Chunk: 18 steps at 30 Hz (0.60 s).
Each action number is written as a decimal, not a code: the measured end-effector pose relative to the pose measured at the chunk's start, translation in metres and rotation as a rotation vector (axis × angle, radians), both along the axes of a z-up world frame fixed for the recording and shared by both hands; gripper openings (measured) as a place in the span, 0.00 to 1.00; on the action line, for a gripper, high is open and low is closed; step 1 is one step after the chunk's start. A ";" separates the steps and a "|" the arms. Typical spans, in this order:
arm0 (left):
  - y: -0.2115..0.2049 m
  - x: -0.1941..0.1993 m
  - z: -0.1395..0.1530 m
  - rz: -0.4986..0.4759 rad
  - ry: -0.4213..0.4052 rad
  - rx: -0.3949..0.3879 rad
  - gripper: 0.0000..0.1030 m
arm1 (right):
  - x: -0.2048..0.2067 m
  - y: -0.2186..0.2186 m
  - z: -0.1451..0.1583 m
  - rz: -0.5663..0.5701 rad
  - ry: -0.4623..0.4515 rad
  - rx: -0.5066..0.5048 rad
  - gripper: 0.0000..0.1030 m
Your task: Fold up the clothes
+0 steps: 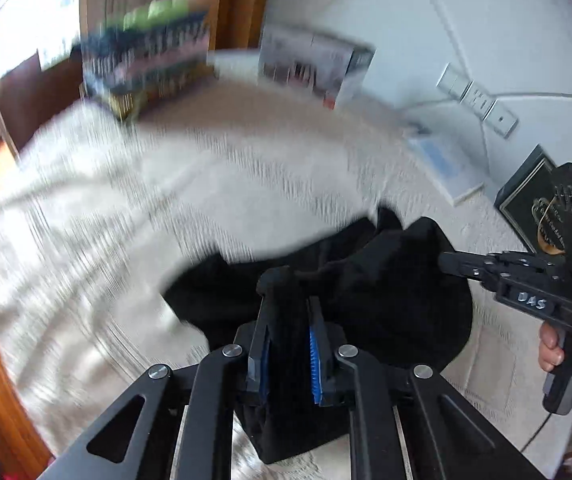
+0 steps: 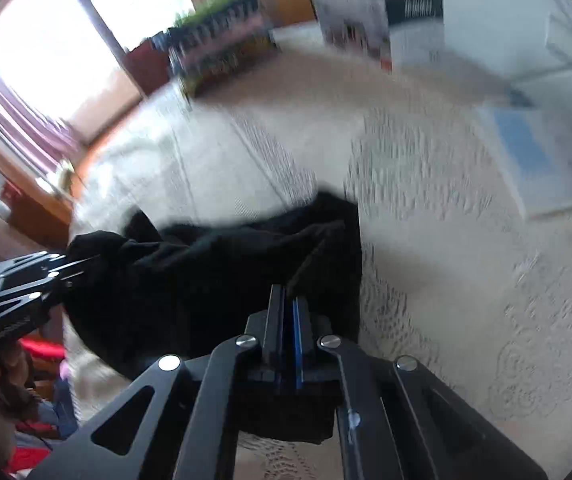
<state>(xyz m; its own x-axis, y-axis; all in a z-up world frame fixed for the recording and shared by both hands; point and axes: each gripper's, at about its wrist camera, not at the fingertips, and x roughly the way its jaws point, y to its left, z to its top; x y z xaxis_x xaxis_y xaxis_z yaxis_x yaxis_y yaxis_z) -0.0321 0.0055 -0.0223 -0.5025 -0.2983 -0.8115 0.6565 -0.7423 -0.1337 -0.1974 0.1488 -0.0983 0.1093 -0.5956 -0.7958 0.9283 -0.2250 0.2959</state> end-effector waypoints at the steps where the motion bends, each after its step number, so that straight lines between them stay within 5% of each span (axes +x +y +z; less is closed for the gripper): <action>1: -0.007 -0.002 0.001 0.007 -0.004 0.000 0.14 | -0.003 -0.002 0.007 -0.008 0.005 -0.027 0.04; 5: -0.043 -0.016 -0.025 0.044 -0.082 0.030 0.18 | -0.013 -0.029 0.000 -0.031 0.023 -0.017 0.04; 8: -0.066 -0.024 -0.073 0.094 -0.200 0.078 0.45 | -0.016 -0.046 -0.030 -0.081 0.097 0.089 0.13; 9: -0.067 -0.020 -0.074 0.103 -0.199 0.074 0.62 | -0.017 -0.049 -0.040 -0.106 0.128 0.131 0.17; 11: -0.068 -0.007 -0.066 0.117 -0.178 0.048 0.80 | -0.022 -0.037 -0.036 -0.153 0.154 0.117 0.26; 18: -0.030 0.017 0.000 0.075 -0.062 0.043 0.81 | -0.002 0.018 0.012 -0.069 0.054 -0.048 0.32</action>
